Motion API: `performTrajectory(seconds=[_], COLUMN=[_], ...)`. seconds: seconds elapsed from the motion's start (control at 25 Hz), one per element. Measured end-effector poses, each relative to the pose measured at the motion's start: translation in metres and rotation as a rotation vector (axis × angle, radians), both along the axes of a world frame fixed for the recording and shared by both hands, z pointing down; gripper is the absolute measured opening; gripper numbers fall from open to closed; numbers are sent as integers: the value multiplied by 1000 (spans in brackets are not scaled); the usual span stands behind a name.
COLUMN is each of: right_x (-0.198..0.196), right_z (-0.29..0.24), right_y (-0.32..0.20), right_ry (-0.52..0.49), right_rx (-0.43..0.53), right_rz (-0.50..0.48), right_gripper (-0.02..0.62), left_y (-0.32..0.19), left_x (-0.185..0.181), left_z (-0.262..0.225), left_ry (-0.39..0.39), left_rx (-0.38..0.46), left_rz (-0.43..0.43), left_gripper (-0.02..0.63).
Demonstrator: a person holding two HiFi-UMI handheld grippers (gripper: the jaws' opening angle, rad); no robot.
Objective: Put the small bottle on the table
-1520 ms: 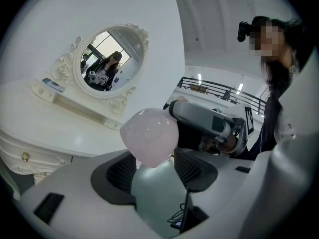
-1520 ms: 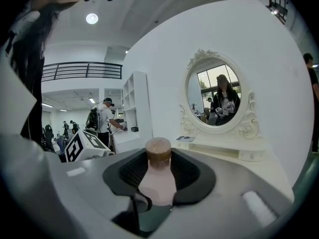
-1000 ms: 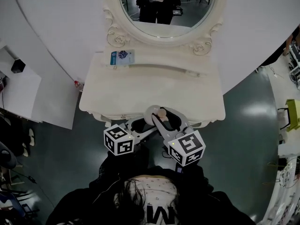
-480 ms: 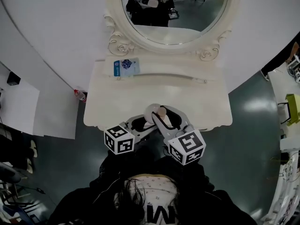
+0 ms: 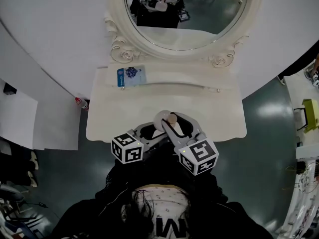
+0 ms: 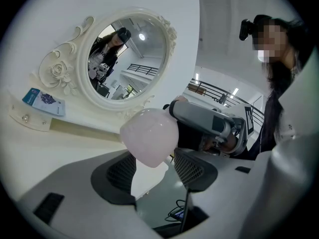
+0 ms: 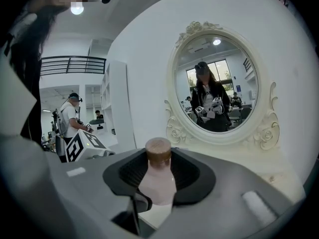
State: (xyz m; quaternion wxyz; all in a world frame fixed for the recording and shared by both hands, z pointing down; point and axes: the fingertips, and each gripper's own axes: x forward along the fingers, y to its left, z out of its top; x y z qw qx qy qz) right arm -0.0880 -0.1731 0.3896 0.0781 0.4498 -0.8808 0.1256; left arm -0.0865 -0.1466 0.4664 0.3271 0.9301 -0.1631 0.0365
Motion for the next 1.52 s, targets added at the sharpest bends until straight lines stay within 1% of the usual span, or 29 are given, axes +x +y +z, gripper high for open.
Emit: performTrajectory(seconds=[0.2,0.32,0.44,0.6,0.96,1.08,1.24,1.4,1.52], right_x=[17,33,48,74,117,129,150,166,176], right_z=[4,8,11,16,33,39,45,48,51], right_y=[-28,-48,-70,-96,-131,-139,-149,-158,-163], right_ry=[9,5,8,-11,-78,-121,-191,-225,-238], right_rx=[2,-7,-11,-35,-95,-120,-158,-172,-177], right_rz=[-23,-33,-45,-43,-23,-2,26,44,54], right_gripper=[150,150,152,150,151,151,150,150,150], left_y=[-28,-47,-70,-93,-123,-130,-136,-141,-145], left_x=[18,35,49,75,112,120,135,149,151], left_z=[4,8,10,14,30,34,40,43,48], left_ry=[4,6,-1,0,-39,-70,-125,-126,-138], left_rx=[-7,-22,-21,-43,-88,-81,-50,-55,-68], left_rz=[-17,-28,-34,-39,-30,-15,3,7,-2], left_gripper=[219,219,221,219,219,219,219,219,219])
